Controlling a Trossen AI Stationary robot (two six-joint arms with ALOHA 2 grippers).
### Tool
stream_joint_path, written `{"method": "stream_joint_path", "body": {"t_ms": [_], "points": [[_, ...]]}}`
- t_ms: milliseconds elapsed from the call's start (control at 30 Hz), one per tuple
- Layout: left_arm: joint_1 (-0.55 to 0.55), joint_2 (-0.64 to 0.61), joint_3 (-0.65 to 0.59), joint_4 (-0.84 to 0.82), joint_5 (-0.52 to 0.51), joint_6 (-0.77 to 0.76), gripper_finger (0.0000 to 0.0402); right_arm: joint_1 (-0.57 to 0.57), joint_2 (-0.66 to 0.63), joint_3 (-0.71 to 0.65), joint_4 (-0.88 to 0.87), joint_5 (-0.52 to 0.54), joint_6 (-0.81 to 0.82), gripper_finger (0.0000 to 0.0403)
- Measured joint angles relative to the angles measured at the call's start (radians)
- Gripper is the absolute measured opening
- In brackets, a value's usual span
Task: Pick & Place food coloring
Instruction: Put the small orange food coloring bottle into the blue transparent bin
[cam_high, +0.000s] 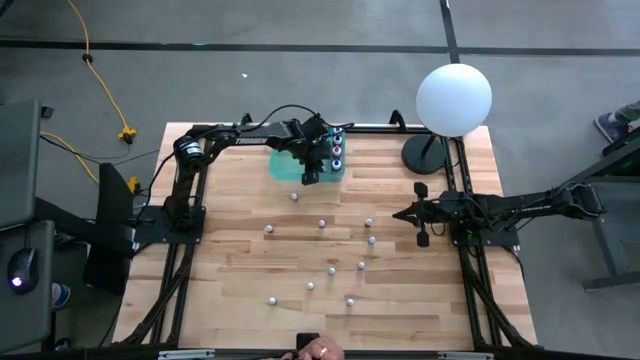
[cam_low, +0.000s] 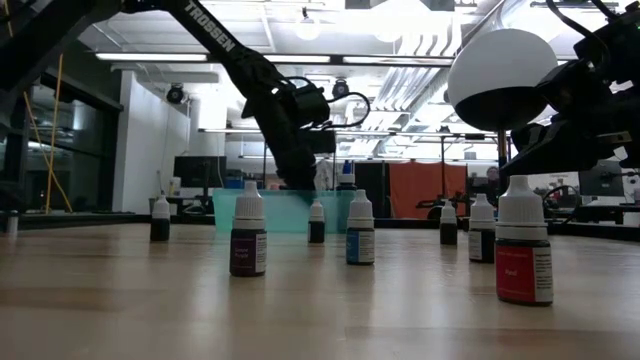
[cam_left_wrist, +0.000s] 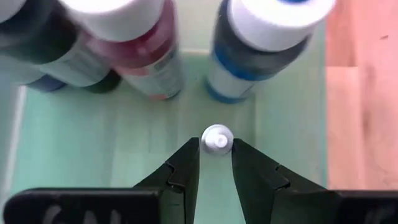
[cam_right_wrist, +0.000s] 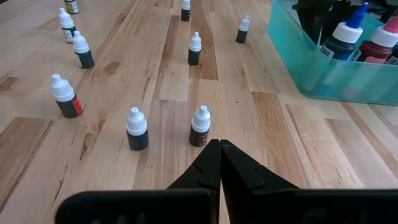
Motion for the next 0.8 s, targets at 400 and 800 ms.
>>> {"method": "stream_joint_path", "body": {"t_ms": [400, 800], "points": [[-0.01, 0.0, 0.0, 0.0, 0.021, -0.004, 0.0088, 0.0, 0.0, 0.0, 0.0, 0.0, 0.0, 0.0], [-0.013, -0.017, 0.002, 0.002, 0.031, -0.003, 0.012, 0.0, 0.0, 0.0, 0.0, 0.0, 0.0, 0.0]]}}
